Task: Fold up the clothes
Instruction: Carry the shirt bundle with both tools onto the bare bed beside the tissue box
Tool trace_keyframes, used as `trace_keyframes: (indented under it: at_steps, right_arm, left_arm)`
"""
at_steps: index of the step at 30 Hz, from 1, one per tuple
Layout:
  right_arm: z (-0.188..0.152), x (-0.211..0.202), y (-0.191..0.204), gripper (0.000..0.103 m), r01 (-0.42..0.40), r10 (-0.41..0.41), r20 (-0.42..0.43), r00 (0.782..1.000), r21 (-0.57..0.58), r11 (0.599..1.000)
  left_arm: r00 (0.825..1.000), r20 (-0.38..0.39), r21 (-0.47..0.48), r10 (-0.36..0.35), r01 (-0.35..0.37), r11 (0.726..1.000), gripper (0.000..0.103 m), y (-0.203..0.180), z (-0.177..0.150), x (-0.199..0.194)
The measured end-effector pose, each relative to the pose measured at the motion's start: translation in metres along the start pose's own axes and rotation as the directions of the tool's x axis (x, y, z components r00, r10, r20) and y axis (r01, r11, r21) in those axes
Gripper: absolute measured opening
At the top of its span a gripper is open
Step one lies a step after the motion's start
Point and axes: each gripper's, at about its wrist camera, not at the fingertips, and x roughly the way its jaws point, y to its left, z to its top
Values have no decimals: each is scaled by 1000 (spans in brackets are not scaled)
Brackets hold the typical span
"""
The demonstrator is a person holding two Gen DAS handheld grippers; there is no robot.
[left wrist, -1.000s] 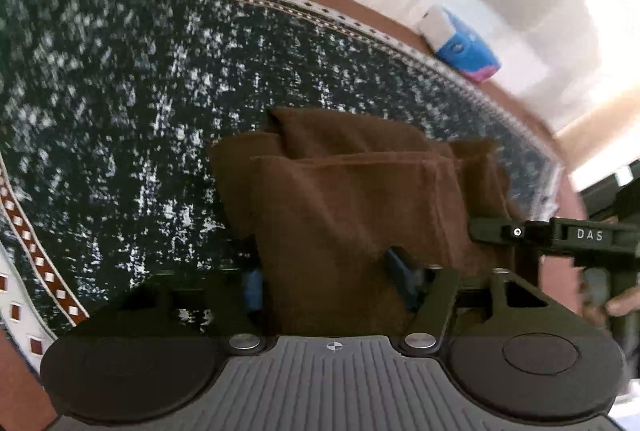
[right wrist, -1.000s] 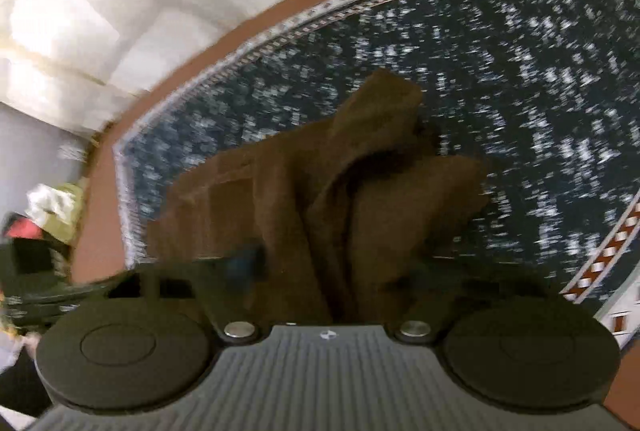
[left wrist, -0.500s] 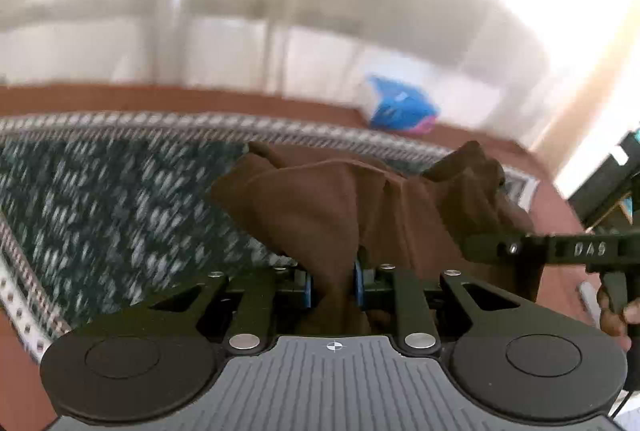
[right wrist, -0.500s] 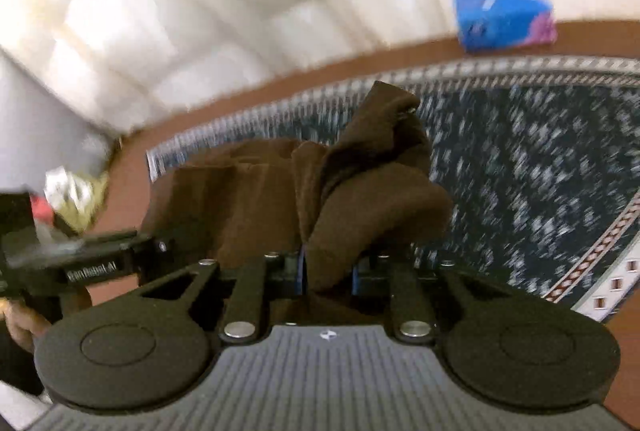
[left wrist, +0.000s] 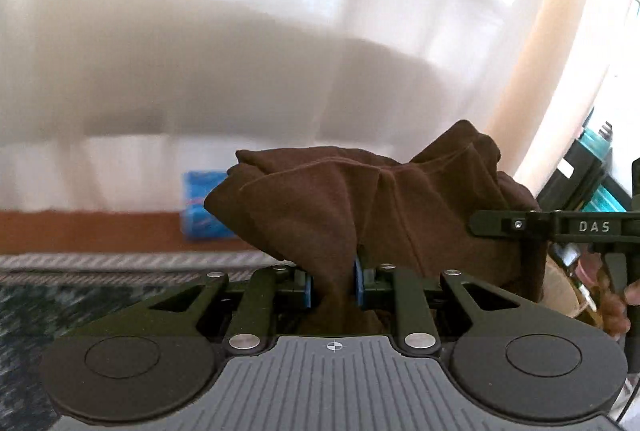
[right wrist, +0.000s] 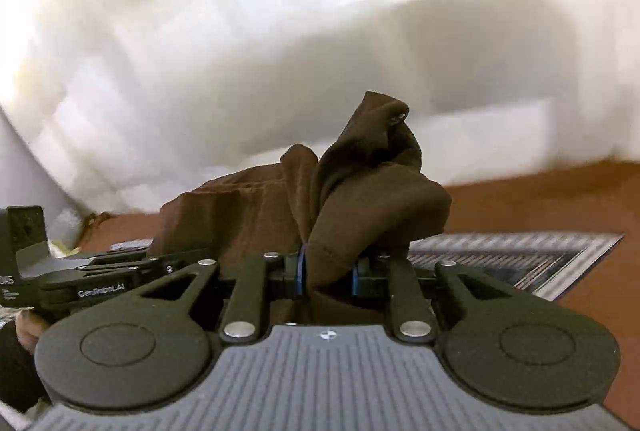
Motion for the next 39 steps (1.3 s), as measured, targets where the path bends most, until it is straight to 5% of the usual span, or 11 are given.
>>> trace_keyframes:
  at_steps: [9, 16, 19, 21, 22, 25, 30, 34, 37, 39]
  right_arm:
    - [59, 32, -172, 23, 79, -78, -20, 997, 46, 996]
    - [50, 107, -265, 24, 83, -72, -108, 992, 103, 991]
    - [40, 134, -294, 25, 73, -55, -140, 989, 129, 989]
    - [33, 144, -307, 30, 74, -55, -141, 988, 139, 987]
    - [30, 149, -314, 34, 76, -55, -142, 988, 144, 987]
    - [19, 155, -322, 58, 94, -73, -142, 987, 146, 985]
    - [13, 149, -315, 63, 84, -65, -115, 991, 164, 983]
    - [15, 130, -316, 70, 185, -173, -82, 981, 163, 969]
    - [23, 105, -310, 59, 267, -273, 4, 962, 191, 944]
    - [31, 105, -292, 52, 225, -230, 29, 973, 125, 966]
  left_arm:
    - [998, -50, 26, 28, -27, 999, 16, -83, 39, 158]
    - [985, -150, 59, 90, -82, 995, 17, -80, 26, 257]
    - [975, -185, 60, 123, -113, 992, 27, -70, 15, 278]
    - [971, -188, 66, 147, -137, 988, 45, -67, 9, 285]
    - [969, -192, 71, 156, -144, 987, 65, -65, 6, 287]
    - [960, -196, 93, 198, -183, 979, 83, -59, -3, 290]
    - [955, -202, 28, 216, -215, 976, 85, -31, -3, 282]
    - [953, -155, 73, 260, -252, 965, 83, -29, 4, 243]
    - [974, -82, 93, 214, -206, 974, 80, -38, 21, 221]
    - [987, -47, 120, 157, -150, 981, 80, -50, 33, 225]
